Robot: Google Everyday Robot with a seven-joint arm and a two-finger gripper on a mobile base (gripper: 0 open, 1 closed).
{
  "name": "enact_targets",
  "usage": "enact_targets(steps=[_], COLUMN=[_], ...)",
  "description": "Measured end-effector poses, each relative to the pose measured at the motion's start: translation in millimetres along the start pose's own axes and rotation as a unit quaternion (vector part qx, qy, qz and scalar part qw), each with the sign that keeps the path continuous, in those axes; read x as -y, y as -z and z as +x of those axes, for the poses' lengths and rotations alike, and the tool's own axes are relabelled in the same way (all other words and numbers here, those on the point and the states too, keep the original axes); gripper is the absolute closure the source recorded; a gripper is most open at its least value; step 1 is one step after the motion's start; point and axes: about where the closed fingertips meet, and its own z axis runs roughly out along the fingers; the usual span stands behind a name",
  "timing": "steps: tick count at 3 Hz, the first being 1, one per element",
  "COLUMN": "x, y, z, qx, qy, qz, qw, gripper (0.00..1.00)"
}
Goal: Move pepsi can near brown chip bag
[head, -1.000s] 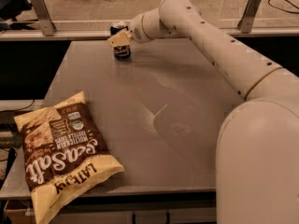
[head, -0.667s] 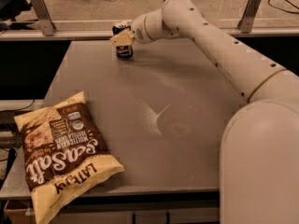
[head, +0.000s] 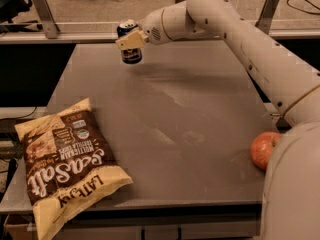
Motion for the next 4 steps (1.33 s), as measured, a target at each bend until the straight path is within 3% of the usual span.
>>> enact_targets(steps=[1,2,3,4], x=[-62,-113,-151,-172], y=[11,12,10,10], z=[-14,-19,-15,-5], qx=[0.009,0.021,0.028,0.029], qy=[0.033,0.052,0.066,0.075], qz=[-0.080,-0.144,-0.191,-0.214], qw=[0.9962,0.9880,0.9790,0.9735], gripper=[1.00,1.00,0.86,0.62])
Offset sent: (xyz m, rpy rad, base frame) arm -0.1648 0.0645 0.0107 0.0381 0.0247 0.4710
